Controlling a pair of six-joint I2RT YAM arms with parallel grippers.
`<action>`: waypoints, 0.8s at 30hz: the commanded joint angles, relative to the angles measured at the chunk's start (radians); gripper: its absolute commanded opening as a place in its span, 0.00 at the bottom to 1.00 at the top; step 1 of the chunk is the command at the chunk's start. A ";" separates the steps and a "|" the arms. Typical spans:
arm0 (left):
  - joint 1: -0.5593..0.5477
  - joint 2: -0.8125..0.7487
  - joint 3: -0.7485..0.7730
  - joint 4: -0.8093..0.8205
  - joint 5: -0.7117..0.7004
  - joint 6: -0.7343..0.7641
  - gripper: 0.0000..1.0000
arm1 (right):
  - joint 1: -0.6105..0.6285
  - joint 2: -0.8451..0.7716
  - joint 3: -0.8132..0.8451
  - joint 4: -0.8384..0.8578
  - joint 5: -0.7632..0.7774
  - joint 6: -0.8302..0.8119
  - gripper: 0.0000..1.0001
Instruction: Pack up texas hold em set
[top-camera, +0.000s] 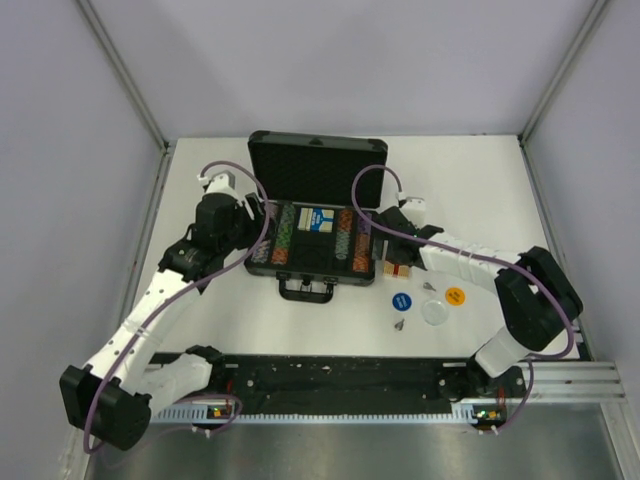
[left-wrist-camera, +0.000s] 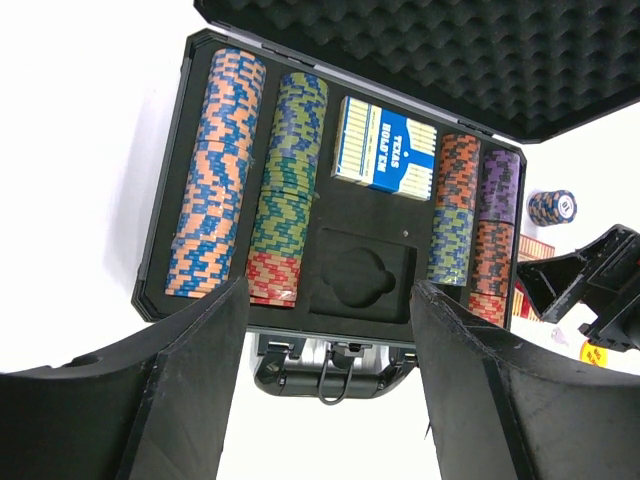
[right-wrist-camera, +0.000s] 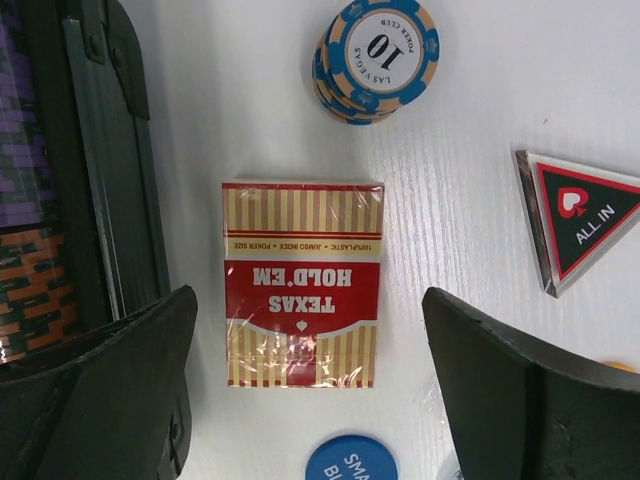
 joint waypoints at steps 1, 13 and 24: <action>0.005 -0.037 -0.025 0.016 0.009 -0.035 0.71 | -0.005 0.017 0.017 0.047 0.047 -0.009 0.95; 0.005 -0.076 -0.058 0.014 0.001 -0.049 0.72 | -0.007 0.016 -0.106 0.185 -0.024 -0.021 0.95; 0.005 -0.081 -0.029 -0.026 0.047 0.012 0.73 | -0.007 -0.022 -0.155 0.242 -0.102 -0.057 0.58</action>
